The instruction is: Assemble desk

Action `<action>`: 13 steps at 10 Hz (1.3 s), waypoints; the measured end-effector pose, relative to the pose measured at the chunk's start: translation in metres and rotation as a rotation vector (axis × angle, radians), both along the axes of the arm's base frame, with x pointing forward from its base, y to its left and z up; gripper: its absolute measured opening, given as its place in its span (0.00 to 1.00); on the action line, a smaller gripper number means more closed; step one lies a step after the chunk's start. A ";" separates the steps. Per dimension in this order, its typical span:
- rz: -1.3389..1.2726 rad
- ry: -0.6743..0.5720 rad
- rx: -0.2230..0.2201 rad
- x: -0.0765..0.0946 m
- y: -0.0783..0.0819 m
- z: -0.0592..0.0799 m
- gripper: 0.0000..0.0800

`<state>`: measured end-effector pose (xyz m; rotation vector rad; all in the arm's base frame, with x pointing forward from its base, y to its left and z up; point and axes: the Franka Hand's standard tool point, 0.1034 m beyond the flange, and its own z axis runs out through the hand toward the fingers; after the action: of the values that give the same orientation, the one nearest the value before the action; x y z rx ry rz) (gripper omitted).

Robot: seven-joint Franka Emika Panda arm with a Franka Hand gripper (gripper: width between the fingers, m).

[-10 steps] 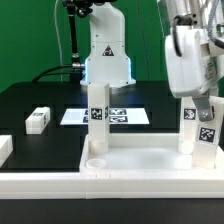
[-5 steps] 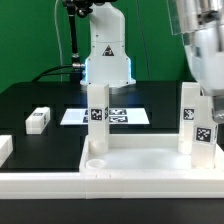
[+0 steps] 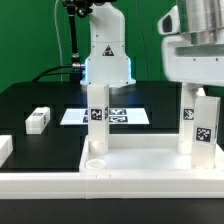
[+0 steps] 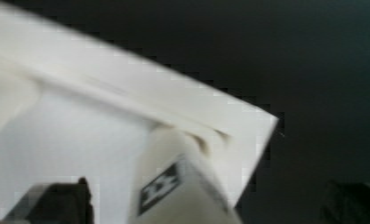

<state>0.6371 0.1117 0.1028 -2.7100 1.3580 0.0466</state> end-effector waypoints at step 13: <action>-0.344 -0.048 0.018 0.010 -0.019 0.000 0.36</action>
Offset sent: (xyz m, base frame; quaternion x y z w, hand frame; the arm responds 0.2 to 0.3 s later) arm 0.0000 0.0000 0.0000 0.0000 0.0000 0.0650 0.9979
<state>0.6474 0.0929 0.1030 -2.4066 1.7757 -0.0351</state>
